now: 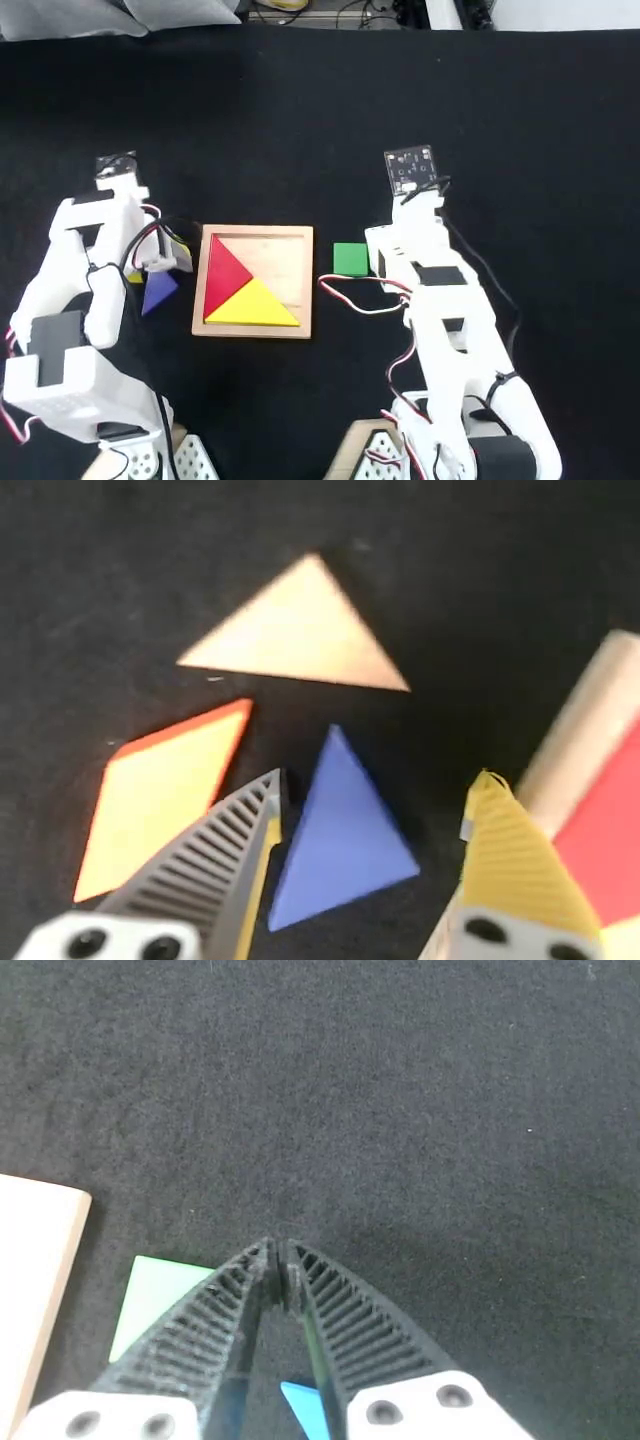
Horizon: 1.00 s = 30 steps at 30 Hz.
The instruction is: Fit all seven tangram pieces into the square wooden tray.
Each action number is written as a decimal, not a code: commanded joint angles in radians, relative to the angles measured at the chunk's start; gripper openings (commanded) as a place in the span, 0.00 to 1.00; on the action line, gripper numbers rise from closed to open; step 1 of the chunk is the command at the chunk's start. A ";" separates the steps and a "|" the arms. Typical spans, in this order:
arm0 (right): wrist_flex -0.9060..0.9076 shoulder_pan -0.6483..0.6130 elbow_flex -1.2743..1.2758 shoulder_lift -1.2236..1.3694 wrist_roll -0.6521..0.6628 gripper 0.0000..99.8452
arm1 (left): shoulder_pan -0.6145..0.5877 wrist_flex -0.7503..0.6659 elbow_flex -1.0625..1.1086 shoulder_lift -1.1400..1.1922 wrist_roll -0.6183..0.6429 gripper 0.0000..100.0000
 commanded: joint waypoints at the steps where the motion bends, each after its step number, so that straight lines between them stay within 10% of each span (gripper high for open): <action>1: -0.014 -0.015 -0.008 -0.028 0.002 0.01 | 0.025 0.005 0.018 -0.095 -0.084 0.29; 30: -0.015 -0.015 0.001 -0.033 0.034 0.01 | -0.031 -0.161 0.225 -0.206 -0.203 0.30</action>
